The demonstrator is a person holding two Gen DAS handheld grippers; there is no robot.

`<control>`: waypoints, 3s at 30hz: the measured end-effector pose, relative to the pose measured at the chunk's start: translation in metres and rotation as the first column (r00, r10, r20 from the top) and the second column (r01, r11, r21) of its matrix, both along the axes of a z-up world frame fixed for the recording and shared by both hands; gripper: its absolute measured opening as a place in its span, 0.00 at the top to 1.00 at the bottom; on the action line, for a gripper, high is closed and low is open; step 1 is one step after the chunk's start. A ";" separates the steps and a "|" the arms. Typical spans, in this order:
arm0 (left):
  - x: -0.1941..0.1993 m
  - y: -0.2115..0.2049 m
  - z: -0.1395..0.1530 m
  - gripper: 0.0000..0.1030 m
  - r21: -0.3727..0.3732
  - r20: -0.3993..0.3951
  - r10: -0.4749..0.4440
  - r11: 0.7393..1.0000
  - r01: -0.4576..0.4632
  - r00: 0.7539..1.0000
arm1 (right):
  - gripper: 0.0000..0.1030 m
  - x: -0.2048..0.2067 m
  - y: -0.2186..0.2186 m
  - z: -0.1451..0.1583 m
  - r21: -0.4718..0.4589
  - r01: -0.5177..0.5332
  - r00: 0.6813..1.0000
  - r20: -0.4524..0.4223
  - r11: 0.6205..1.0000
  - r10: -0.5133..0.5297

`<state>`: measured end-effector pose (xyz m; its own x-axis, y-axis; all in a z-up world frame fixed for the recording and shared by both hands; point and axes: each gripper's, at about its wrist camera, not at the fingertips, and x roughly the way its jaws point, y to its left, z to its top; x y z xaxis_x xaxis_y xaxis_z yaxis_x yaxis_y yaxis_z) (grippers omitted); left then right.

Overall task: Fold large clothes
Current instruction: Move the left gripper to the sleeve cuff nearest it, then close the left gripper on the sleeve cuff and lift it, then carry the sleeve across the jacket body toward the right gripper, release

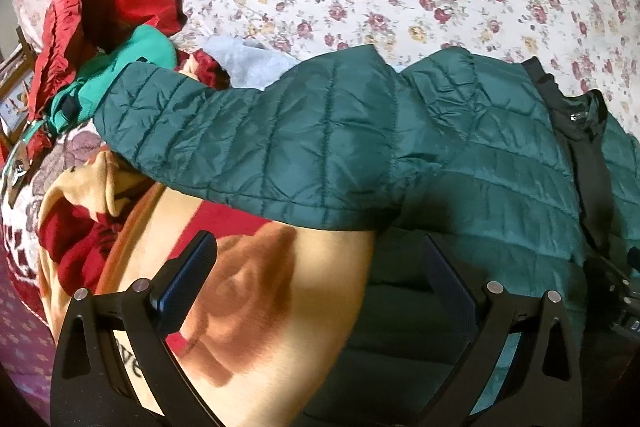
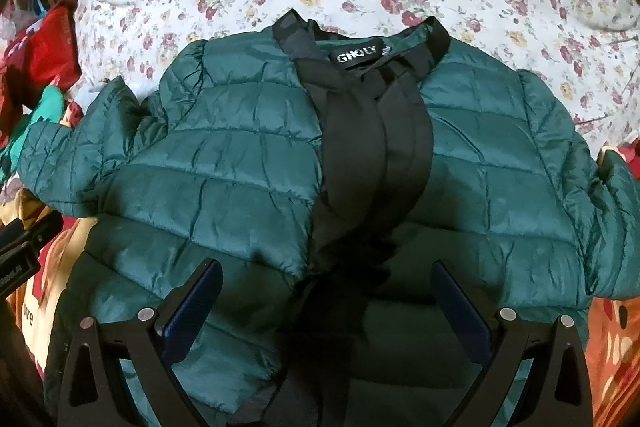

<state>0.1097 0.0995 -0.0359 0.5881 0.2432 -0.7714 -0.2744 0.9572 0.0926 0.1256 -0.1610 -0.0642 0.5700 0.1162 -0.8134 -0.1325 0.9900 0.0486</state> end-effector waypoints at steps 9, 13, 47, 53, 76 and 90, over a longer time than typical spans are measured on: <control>0.005 0.031 0.001 0.02 0.018 0.004 0.065 0.998 -0.065 0.998 | 0.00 0.002 0.015 -0.004 0.057 -0.071 0.997 0.009 0.996 0.071; 0.009 0.049 0.003 0.02 0.033 0.009 0.097 0.995 -0.097 0.995 | 0.00 0.002 0.022 -0.007 0.054 -0.090 0.996 0.007 0.994 0.090; 0.079 0.289 -0.011 0.79 -0.139 -0.025 0.421 0.897 -0.420 0.907 | 0.00 0.005 0.029 -0.018 0.132 -0.102 0.994 -0.036 0.986 0.107; 0.057 0.276 0.005 0.88 -0.186 0.023 0.393 0.905 -0.383 0.919 | 0.00 0.001 0.026 -0.013 0.136 -0.097 0.995 -0.023 0.986 0.101; 0.009 0.095 0.070 0.89 -0.151 0.155 0.042 0.988 -0.018 0.987 | 0.00 -0.007 -0.016 -0.002 0.079 -0.003 1.000 0.007 0.997 0.002; 0.006 -0.019 0.074 0.89 -0.134 0.145 -0.154 0.976 0.173 0.977 | 0.00 -0.012 -0.049 0.003 0.095 0.047 0.999 0.013 0.994 -0.048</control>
<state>0.1162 0.0805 0.0384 0.7103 0.0266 -0.7034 -0.1135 0.9905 -0.0772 0.1138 -0.2098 -0.0611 0.5887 0.1651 -0.7914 -0.0868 0.9862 0.1411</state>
